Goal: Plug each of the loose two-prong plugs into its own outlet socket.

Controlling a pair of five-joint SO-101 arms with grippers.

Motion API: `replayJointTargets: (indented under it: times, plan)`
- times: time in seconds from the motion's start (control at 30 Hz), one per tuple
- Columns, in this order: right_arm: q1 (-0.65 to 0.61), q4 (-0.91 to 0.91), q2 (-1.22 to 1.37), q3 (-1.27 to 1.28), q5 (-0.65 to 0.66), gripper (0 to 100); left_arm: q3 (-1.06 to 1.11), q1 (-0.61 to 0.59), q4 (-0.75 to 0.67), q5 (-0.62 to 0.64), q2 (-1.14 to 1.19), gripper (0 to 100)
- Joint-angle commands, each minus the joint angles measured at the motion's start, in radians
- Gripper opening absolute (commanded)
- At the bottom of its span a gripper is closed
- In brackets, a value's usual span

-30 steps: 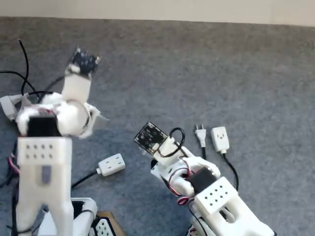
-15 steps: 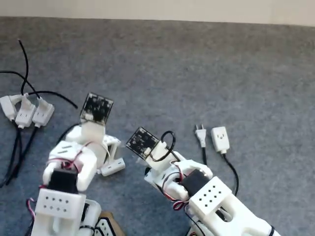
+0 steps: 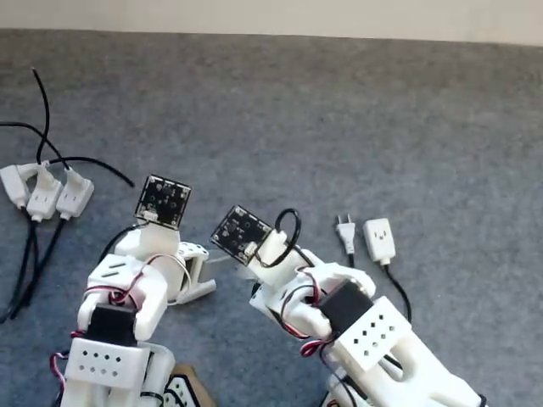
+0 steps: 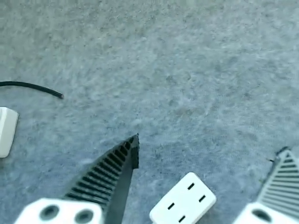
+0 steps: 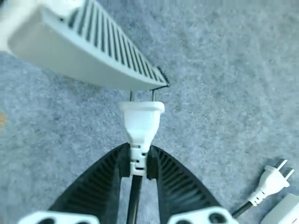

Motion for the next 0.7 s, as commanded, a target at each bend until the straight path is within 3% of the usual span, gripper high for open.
replayJointTargets:
  times: [0.0, 0.67]
  plan:
    - [-0.008, 0.025, 0.002, -0.122, 0.014, 0.5, 0.016, 0.016, -0.018, -0.002, 0.001, 40]
    - [-0.002, 0.047, 0.288, -0.338, -0.017, 0.5, 0.045, 0.113, -0.012, -0.002, 0.001, 40]
